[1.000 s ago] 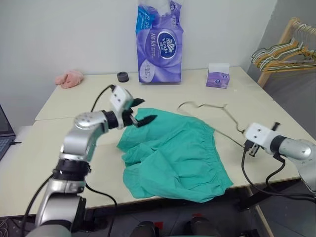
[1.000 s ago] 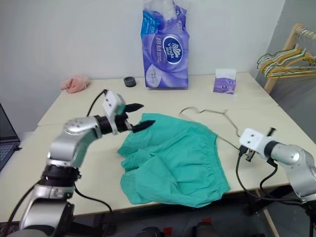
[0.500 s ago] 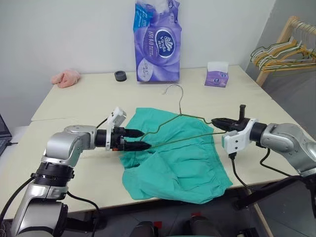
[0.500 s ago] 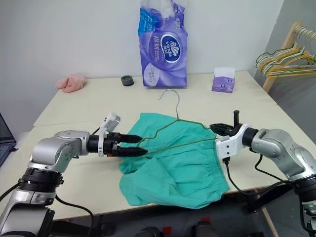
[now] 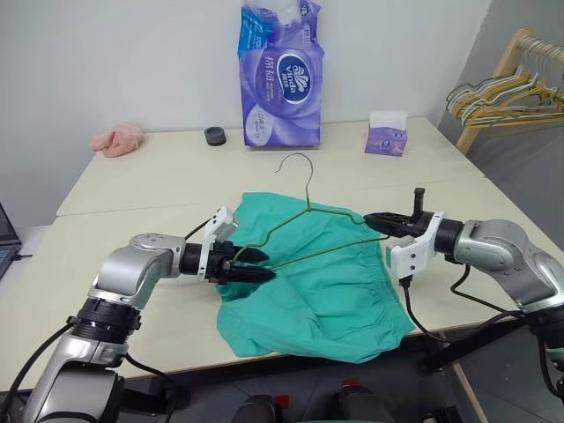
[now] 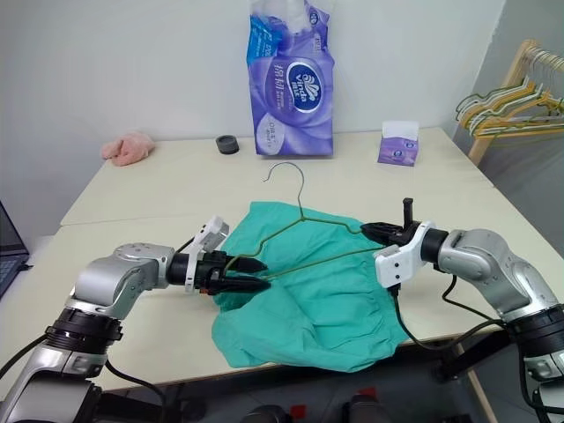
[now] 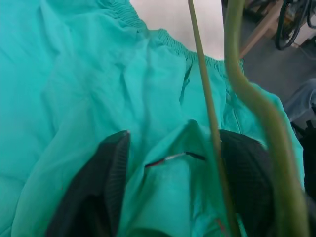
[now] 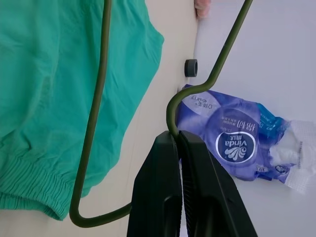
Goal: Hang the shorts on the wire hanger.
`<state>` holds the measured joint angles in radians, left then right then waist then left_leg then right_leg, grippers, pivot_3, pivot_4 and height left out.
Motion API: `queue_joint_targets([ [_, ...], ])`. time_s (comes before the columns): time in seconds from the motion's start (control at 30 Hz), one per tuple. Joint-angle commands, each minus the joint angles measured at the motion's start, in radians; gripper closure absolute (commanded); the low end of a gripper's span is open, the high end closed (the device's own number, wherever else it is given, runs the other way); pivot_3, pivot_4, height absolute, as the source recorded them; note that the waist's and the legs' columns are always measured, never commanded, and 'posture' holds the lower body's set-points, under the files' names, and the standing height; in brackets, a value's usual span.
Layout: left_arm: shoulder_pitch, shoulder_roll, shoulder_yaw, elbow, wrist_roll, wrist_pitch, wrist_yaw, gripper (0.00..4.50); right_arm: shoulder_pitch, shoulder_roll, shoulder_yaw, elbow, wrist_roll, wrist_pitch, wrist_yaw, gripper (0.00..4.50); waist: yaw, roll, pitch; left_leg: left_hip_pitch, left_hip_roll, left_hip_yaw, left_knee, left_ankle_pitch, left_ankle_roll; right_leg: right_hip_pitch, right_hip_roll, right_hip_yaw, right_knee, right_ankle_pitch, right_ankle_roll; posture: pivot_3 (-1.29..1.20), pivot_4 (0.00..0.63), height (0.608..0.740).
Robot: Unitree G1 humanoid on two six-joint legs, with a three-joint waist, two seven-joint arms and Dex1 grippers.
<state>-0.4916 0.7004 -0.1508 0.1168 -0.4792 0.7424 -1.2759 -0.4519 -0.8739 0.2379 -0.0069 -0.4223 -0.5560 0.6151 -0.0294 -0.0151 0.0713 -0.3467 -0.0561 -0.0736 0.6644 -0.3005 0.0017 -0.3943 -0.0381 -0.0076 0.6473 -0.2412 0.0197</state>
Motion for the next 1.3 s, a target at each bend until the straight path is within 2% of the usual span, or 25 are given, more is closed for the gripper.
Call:
queue_joint_targets([
  [0.03, -0.023, -0.001, 0.01, -0.005, 0.003, -0.025, -0.013, 2.67, -0.009, 0.011, -0.023, -0.045, 0.016, -0.003, 0.004, 4.5, 0.0, 0.0, 0.0, 0.0, 0.0, 0.0, 0.0, 0.0, 0.0, 0.0, 0.0, 0.0, 0.0, 0.0, 0.0, -0.06, 0.024, 0.74],
  [0.2, -0.002, 0.004, 0.004, -0.038, -0.006, -0.015, -0.027, 4.27, -0.018, 0.023, -0.029, -0.054, 0.018, -0.001, 0.009, 4.5, 0.0, 0.0, 0.0, 0.0, 0.0, 0.0, 0.0, 0.0, 0.0, 0.0, 0.0, 0.0, 0.0, 0.0, 0.0, -0.06, 0.024, 0.74],
  [0.23, 0.0, 0.003, 0.005, -0.04, -0.007, -0.013, -0.028, 4.45, -0.02, 0.025, -0.029, -0.055, 0.019, 0.002, 0.012, 4.5, 0.0, 0.0, 0.0, 0.0, 0.0, 0.0, 0.0, 0.0, 0.0, 0.0, 0.0, 0.0, 0.0, 0.0, 0.0, -0.06, 0.024, 0.74],
  [0.47, 0.006, -0.003, 0.02, -0.063, -0.019, 0.001, -0.016, 4.49, 0.016, 0.028, -0.023, -0.11, 0.087, 0.038, 0.093, 4.5, 0.0, 0.0, 0.0, 0.0, 0.0, 0.0, 0.0, 0.0, 0.0, 0.0, 0.0, 0.0, 0.001, 0.0, 0.0, -0.06, 0.022, 0.74],
  [0.57, 0.0, -0.006, 0.03, -0.074, -0.026, 0.016, -0.003, 4.5, 0.031, 0.019, -0.041, -0.122, 0.094, 0.033, 0.1, 3.73, 0.0, 0.0, 0.0, 0.0, 0.0, 0.0, 0.0, 0.0, 0.0, 0.0, 0.0, 0.0, 0.0, 0.0, 0.0, -0.07, 0.021, 0.74],
  [0.77, -0.022, 0.011, 0.072, -0.087, -0.071, 0.066, 0.007, 4.5, 0.049, -0.029, -0.114, -0.101, 0.134, -0.098, 0.054, 1.73, -0.001, 0.0, 0.0, 0.0, 0.0, 0.0, 0.001, 0.0, 0.0, 0.0, 0.0, 0.0, 0.001, 0.0, 0.0, -0.07, 0.019, 0.74],
  [0.83, -0.031, 0.017, 0.093, -0.087, -0.079, 0.073, 0.013, 4.5, 0.077, -0.046, -0.141, -0.103, 0.206, -0.092, 0.07, 1.73, -0.001, 0.0, 0.0, 0.0, 0.0, 0.0, 0.001, 0.0, 0.0, 0.0, 0.0, 0.0, 0.001, 0.0, 0.0, -0.07, 0.017, 0.74],
  [0.9, -0.041, 0.023, 0.115, -0.089, -0.081, 0.061, 0.024, 4.5, 0.121, -0.06, -0.166, -0.125, 0.302, -0.008, 0.116, 1.73, 0.0, 0.0, -0.001, 0.0, 0.0, 0.0, 0.0, 0.0, 0.0, 0.0, 0.0, 0.0, 0.001, 0.0, 0.0, -0.08, 0.018, 0.74],
  [1.03, -0.099, 0.05, 0.161, -0.141, -0.105, 0.062, 0.029, 4.5, 0.234, -0.067, -0.245, -0.252, 0.542, 0.371, 0.188, 1.73, 0.002, -0.001, -0.001, 0.0, 0.0, 0.0, 0.001, 0.0, 0.0, 0.001, 0.0, 0.0, 0.0, 0.0, 0.0, -0.08, 0.02, 0.74],
  [1.17, -0.109, 0.072, 0.168, -0.212, -0.146, 0.105, 0.017, 4.5, 0.268, -0.067, -0.298, -0.397, 0.734, 0.71, 0.198, 1.73, -0.002, 0.0, -0.001, 0.0, 0.0, 0.0, 0.001, 0.0, 0.001, 0.001, -0.001, 0.0, 0.001, 0.0, 0.0, -0.07, 0.022, 0.74],
  [1.3, -0.085, 0.105, 0.138, -0.24, -0.128, 0.09, 0.001, 4.5, 0.276, -0.092, -0.354, -0.496, 0.886, 0.94, 0.216, 1.73, -0.003, 0.001, -0.001, 0.0, 0.001, -0.001, 0.001, 0.0, 0.001, 0.001, 0.0, -0.001, 0.001, 0.0, 0.0, -0.07, 0.021, 0.74],
])
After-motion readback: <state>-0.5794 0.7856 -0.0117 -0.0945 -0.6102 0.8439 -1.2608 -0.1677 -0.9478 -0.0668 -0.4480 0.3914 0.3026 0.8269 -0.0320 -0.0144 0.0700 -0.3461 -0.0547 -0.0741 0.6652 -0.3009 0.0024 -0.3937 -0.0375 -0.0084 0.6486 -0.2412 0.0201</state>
